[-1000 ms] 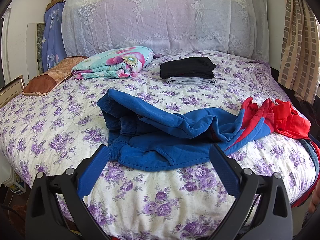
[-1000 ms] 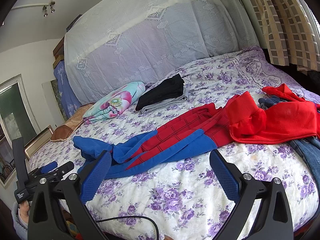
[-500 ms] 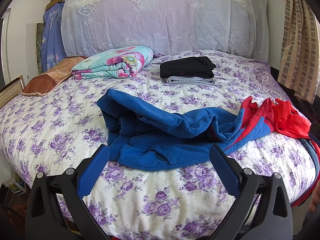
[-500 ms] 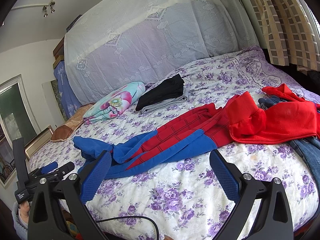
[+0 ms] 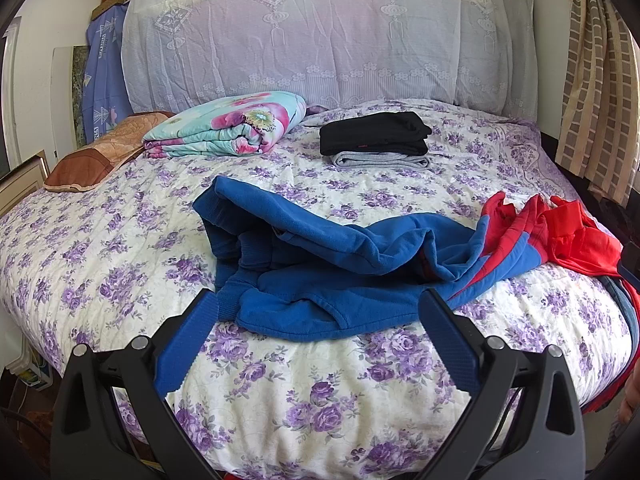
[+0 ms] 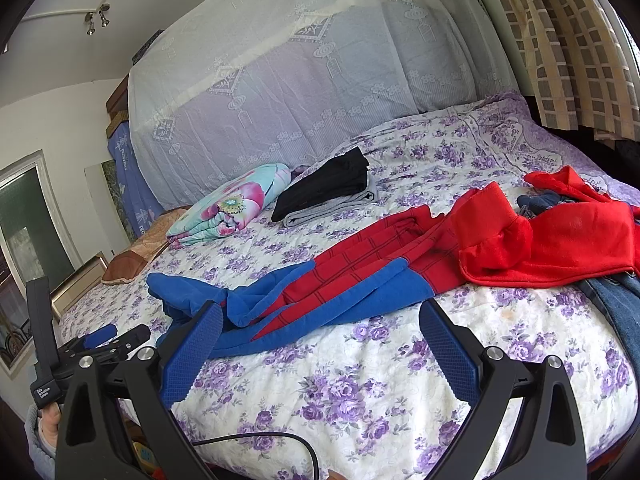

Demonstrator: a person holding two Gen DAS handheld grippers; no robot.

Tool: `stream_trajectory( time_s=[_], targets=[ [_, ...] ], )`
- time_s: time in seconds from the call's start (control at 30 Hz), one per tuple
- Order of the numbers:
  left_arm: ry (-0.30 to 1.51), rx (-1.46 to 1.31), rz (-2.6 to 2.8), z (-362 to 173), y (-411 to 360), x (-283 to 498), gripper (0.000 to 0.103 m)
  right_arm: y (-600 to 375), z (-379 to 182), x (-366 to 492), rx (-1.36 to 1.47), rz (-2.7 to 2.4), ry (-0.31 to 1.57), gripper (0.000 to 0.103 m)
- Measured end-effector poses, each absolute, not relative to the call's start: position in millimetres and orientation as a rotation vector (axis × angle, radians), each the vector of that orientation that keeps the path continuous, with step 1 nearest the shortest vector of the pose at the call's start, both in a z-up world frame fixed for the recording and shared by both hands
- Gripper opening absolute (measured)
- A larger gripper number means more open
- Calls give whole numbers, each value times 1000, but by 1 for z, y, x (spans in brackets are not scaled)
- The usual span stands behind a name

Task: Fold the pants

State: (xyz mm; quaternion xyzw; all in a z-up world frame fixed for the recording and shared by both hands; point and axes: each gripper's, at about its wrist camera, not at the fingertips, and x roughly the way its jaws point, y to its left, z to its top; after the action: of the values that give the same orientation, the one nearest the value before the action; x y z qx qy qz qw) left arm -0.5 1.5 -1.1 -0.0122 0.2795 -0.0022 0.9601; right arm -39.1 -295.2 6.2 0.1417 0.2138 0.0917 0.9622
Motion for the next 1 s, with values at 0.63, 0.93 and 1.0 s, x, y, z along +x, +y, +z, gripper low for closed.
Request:
stream_trajectory(
  time_s=[0.63,0.93,1.0],
  targets=[
    [857,-623,-217,-87,88,55,98,-315,-49,5,453,235,585,99],
    [812,-666,-183,-106,90,70,98,-342,-91,30,601,274,663,99],
    [805,-672,-168,-102,93,81,98,-343,-95,35,624,288,666,99]
  ],
)
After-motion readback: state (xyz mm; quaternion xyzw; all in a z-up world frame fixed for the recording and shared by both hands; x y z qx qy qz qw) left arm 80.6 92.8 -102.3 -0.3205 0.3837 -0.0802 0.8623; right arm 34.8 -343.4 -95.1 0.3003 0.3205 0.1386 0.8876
